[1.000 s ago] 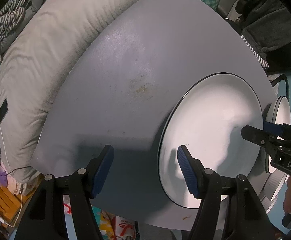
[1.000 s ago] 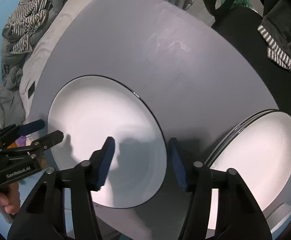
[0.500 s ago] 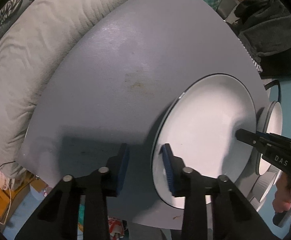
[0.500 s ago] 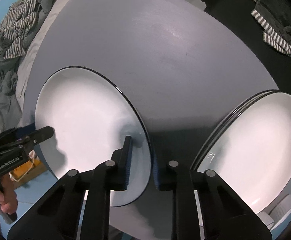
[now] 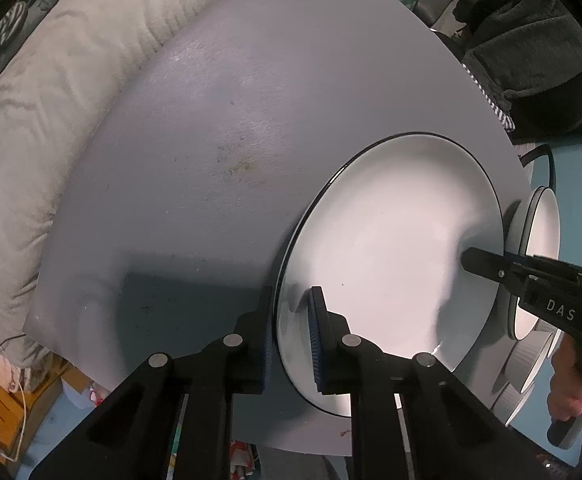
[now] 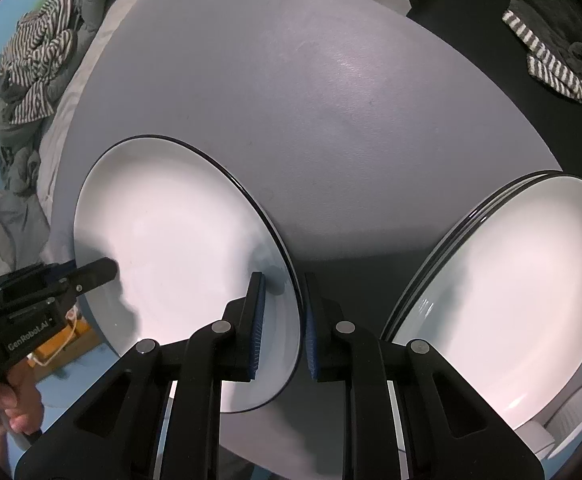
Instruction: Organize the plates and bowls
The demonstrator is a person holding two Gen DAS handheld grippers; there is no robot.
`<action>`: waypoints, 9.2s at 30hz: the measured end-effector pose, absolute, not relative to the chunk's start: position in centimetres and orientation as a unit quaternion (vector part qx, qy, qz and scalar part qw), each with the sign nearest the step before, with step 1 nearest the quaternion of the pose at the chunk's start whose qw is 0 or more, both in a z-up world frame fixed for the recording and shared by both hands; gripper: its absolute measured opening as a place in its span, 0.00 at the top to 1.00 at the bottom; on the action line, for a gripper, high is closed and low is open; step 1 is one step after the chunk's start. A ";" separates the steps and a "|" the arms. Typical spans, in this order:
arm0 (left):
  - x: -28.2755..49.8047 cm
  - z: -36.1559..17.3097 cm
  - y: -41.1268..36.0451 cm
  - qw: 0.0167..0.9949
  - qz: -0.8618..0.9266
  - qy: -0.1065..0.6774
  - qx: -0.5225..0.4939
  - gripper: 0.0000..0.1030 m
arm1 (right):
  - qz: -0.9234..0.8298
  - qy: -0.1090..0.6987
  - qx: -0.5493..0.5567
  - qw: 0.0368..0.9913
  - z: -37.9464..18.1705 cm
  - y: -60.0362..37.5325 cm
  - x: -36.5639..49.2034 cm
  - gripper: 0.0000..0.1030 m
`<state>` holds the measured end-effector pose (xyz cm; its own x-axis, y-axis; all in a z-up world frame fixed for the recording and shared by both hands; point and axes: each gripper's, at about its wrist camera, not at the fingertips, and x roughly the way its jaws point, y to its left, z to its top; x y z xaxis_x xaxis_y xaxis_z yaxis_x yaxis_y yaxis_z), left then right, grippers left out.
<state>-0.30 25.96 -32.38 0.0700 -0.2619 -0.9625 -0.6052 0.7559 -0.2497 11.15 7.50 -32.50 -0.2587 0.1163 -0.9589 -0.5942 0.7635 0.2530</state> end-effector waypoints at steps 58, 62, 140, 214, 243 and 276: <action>5.8 -27.5 18.4 0.693 0.073 0.668 -0.263 0.85 | 0.283 0.710 -0.120 0.634 -25.9 -1.2 14.2 0.87; 7.1 -27.5 17.1 0.693 0.065 0.672 -0.253 0.85 | 0.273 0.711 -0.110 0.639 -25.8 -3.2 15.1 0.87; 14.1 -28.1 9.2 0.687 0.053 0.706 -0.167 0.75 | 0.203 0.788 -0.049 0.580 -28.5 -9.9 20.1 0.60; 2.1 -9.7 5.8 0.839 0.036 0.537 -0.081 0.26 | 0.156 0.530 -0.097 0.828 -8.0 -15.8 8.3 0.31; 0.3 -2.6 1.5 0.880 -0.064 0.470 -0.034 0.22 | 0.035 0.473 0.002 0.880 -1.9 -23.5 1.2 0.30; 1.1 -1.7 -5.4 0.861 -0.191 0.470 0.018 0.22 | -0.103 0.465 0.062 0.877 -0.8 -30.4 -4.8 0.30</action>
